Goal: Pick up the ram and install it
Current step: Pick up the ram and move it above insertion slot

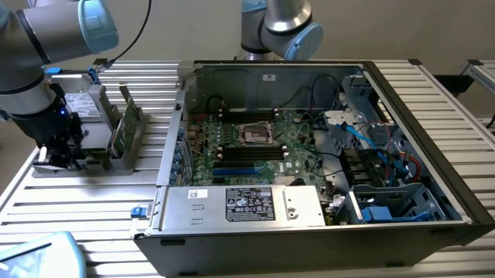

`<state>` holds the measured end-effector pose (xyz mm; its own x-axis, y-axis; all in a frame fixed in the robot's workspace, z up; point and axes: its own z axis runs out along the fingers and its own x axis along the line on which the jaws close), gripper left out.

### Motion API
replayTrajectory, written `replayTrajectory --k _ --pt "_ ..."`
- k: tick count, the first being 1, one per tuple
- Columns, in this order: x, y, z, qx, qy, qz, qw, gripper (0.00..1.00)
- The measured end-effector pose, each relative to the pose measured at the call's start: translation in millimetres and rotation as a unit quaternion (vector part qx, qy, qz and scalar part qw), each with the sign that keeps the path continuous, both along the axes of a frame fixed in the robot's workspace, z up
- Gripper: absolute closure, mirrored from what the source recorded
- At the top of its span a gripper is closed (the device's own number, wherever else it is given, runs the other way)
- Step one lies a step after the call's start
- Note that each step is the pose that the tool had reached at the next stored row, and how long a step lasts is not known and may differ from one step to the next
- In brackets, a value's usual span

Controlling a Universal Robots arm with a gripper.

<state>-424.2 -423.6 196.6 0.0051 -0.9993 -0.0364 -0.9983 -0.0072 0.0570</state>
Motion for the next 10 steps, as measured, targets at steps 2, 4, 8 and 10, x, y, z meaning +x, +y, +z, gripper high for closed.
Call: replayTrajectory --k 2,4,8,10 --pt "0.0 -0.1 -1.1 0.0000 0.0004 -0.001 1.0000 0.63" --pt "0.0 -0.1 -1.1 -0.0001 0.0007 -0.001 1.0000 0.63" --pt "0.0 0.0 -1.3 0.0000 0.0005 -0.001 1.0000 0.63" --pt "0.1 0.0 -1.4 0.0012 0.0005 -0.001 1.0000 0.63"
